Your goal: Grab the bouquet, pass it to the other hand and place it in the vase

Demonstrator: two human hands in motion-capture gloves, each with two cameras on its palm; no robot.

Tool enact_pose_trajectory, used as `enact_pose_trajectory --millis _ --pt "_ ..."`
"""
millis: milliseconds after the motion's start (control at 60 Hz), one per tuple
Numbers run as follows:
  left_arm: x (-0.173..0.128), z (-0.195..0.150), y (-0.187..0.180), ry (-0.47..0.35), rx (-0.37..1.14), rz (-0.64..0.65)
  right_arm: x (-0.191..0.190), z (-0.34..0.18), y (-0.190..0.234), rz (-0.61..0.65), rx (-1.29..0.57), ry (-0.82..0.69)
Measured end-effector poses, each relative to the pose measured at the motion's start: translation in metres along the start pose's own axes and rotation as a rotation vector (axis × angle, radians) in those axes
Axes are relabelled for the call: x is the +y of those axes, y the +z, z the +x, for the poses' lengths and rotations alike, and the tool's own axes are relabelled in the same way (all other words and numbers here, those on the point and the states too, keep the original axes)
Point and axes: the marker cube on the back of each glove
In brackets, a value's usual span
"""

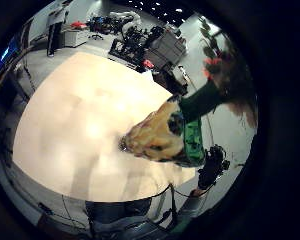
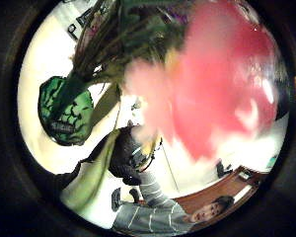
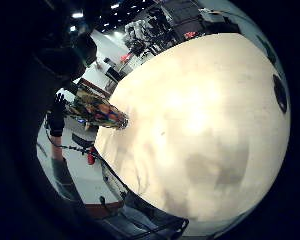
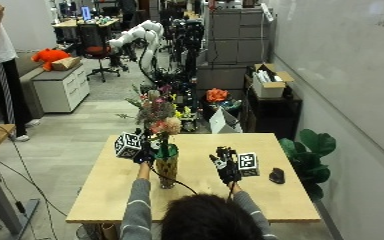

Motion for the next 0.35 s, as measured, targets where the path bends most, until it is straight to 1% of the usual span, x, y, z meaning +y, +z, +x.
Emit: enact_pose_trajectory --millis 50,83,167,217,267,350 --pt "0.015 -0.001 -0.006 -0.021 -0.059 -0.006 0.005 0.006 -0.003 0.005 0.033 0.154" --pt "0.026 -0.002 -0.009 -0.028 -0.086 -0.005 0.006 0.005 -0.005 0.019 0.042 0.182" --pt "0.041 -0.011 -0.015 -0.022 -0.103 0.042 0.011 -0.007 -0.006 0.046 0.008 0.206" --pt "0.044 -0.017 -0.021 -0.012 -0.11 0.099 0.015 -0.012 -0.005 0.027 0.0 0.21" --pt "0.047 -0.02 -0.029 0.001 -0.123 0.153 0.013 -0.005 -0.003 0.001 0.012 0.191" --pt "0.052 -0.025 -0.039 0.014 -0.151 0.19 0.008 -0.004 -0.004 -0.005 0.03 0.157"
